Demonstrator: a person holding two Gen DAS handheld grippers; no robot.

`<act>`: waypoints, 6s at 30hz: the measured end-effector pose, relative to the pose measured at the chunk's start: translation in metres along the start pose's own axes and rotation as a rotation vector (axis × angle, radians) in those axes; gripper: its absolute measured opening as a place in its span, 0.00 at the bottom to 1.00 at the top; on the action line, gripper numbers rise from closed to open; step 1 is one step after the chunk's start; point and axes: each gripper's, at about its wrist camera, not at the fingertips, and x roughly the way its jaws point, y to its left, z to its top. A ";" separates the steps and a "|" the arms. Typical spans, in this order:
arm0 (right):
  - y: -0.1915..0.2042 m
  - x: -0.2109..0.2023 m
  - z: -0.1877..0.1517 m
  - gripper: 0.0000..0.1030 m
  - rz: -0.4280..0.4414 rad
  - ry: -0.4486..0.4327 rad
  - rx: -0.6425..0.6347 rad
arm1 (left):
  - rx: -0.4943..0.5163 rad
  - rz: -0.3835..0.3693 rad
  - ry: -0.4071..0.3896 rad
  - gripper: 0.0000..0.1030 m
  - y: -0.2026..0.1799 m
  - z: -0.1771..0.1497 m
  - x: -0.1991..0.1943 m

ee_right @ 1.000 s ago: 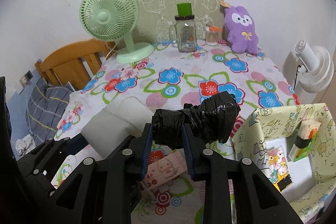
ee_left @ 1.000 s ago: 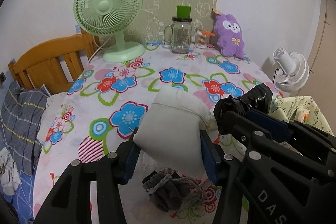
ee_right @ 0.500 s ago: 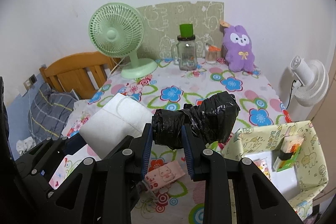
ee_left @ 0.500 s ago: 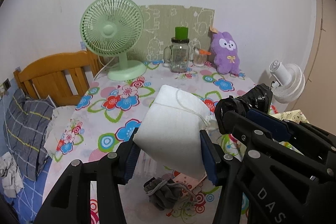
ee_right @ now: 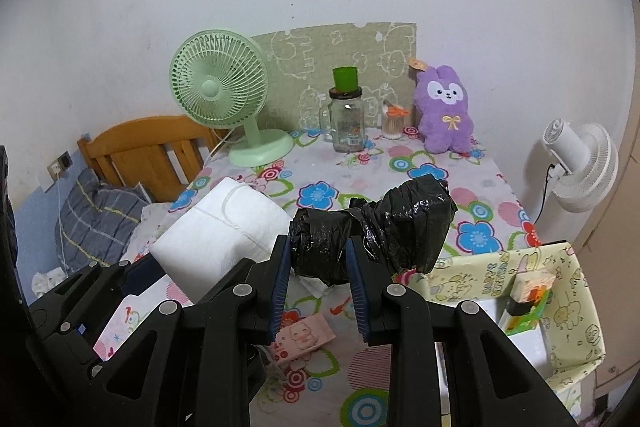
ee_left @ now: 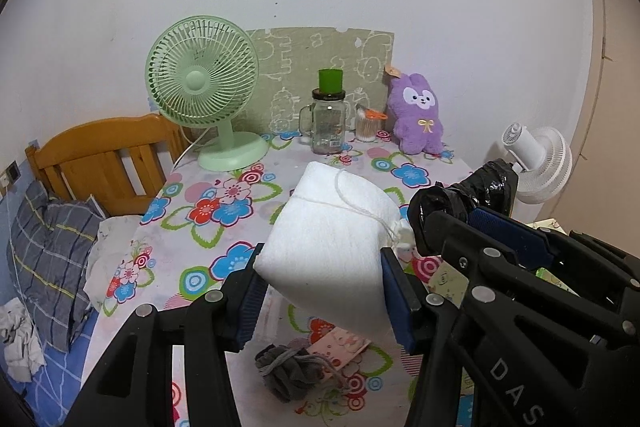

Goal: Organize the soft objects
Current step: 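Lift the white cloth with the left gripper while the right lifts the black bundle, then carry the white cloth and black bundle over the yellow-green box with both grippers, then lower both items into the box and open both grippers, then withdraw both grippers from the box back toward the remaining items on the bed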

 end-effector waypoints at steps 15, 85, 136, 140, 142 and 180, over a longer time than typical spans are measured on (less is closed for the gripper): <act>-0.037 -0.021 0.001 0.31 -0.028 -0.023 0.017 | 0.036 -0.026 -0.019 0.53 -0.044 0.006 -0.005; -0.182 -0.003 -0.066 0.35 -0.165 0.144 0.183 | 0.266 -0.207 0.190 0.83 -0.181 -0.036 0.051; -0.115 -0.060 -0.043 0.75 -0.179 -0.002 0.157 | 0.205 -0.186 0.036 0.89 -0.123 -0.014 -0.015; -0.103 -0.064 -0.037 0.75 -0.175 -0.022 0.140 | 0.190 -0.178 0.017 0.89 -0.111 -0.011 -0.022; -0.097 -0.066 -0.035 0.75 -0.171 -0.031 0.131 | 0.183 -0.172 0.007 0.89 -0.104 -0.010 -0.025; -0.008 -0.027 -0.022 0.88 -0.081 -0.035 0.021 | 0.057 -0.055 -0.009 0.96 -0.008 -0.018 -0.018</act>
